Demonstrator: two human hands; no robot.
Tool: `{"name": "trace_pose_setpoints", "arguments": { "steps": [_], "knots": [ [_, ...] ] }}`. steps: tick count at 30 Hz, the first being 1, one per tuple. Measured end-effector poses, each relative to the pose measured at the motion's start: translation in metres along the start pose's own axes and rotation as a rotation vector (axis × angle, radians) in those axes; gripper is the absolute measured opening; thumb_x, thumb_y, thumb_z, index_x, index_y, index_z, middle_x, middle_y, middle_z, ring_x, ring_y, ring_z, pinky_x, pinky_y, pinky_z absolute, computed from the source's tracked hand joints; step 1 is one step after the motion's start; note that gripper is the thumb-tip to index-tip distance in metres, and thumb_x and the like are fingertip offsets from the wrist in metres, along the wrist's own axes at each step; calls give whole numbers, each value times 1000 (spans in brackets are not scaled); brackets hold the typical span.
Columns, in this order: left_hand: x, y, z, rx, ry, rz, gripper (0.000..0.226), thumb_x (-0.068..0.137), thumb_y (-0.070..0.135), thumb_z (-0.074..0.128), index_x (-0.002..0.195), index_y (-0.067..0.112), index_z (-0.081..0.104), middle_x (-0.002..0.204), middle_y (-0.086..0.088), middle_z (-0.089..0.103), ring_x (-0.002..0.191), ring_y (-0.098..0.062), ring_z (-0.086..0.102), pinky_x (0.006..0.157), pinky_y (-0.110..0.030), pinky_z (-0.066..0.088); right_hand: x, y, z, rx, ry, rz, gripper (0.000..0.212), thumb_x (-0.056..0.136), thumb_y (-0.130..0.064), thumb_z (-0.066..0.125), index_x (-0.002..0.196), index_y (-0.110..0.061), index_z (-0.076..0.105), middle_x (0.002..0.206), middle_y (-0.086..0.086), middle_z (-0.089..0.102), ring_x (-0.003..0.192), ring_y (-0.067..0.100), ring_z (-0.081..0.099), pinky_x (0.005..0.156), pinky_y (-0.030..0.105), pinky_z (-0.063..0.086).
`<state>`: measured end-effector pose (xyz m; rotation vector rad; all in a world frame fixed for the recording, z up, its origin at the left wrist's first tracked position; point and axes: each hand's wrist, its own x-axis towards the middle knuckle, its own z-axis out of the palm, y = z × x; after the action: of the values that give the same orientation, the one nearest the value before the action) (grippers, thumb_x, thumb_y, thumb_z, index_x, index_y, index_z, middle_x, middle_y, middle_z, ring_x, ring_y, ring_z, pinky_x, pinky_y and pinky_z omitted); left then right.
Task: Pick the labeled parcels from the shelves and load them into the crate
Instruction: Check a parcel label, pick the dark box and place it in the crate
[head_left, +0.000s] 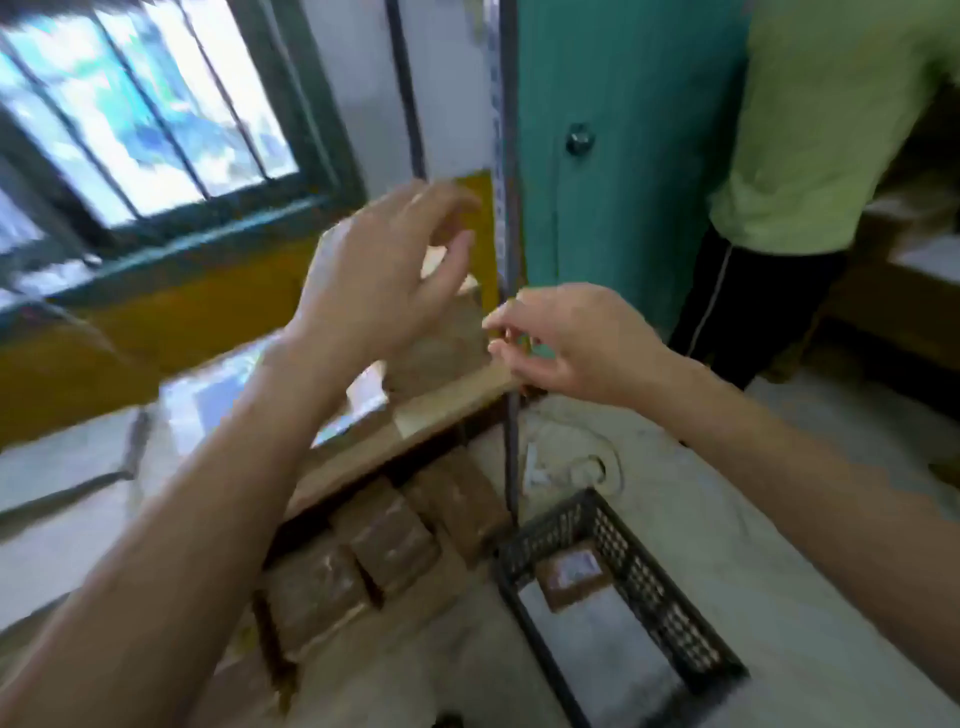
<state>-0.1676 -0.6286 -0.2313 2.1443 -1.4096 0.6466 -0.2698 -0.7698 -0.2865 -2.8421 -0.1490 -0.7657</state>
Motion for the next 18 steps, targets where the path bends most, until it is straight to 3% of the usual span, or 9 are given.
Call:
{"name": "trace_pose_setpoints", "arguments": {
  "steps": [5, 7, 10, 15, 18],
  "knots": [
    [38, -13, -175, 356, 180, -3, 33, 92, 32, 39, 117, 21, 56, 114, -2, 61, 105, -21, 56, 86, -41, 46, 103, -85, -87, -28, 159, -259, 33, 92, -29, 50, 123, -18, 56, 101, 1, 66, 79, 21, 62, 65, 32, 45],
    [45, -24, -230, 405, 221, -32, 32, 93, 30, 40, 120, 21, 55, 122, 0, 58, 111, -19, 53, 94, -40, 43, 138, -115, -106, 22, 233, -321, 35, 91, -26, 51, 126, -20, 52, 105, 3, 64, 78, 17, 59, 65, 28, 45],
    [47, -48, -297, 369, 258, -87, 30, 93, 22, 45, 122, 18, 55, 121, -3, 59, 103, -17, 55, 93, -31, 42, 191, -154, -126, 95, 278, -393, 38, 90, -25, 54, 128, -22, 50, 112, 2, 62, 80, 11, 56, 60, 18, 40],
    [33, -128, -351, 405, 196, -313, 30, 93, 13, 43, 120, 15, 56, 120, -8, 59, 91, -12, 48, 78, -19, 32, 284, -211, -126, -39, 191, -402, 42, 92, -34, 49, 133, -27, 42, 125, 2, 48, 88, 11, 49, 77, 32, 43],
    [19, -183, -356, 443, 97, -376, 32, 92, 7, 44, 122, 11, 53, 124, -13, 56, 96, -16, 50, 82, -24, 36, 337, -241, -110, -79, 30, -345, 48, 92, -44, 47, 134, -23, 42, 140, 9, 42, 114, 23, 50, 95, 36, 39]
  ]
}}
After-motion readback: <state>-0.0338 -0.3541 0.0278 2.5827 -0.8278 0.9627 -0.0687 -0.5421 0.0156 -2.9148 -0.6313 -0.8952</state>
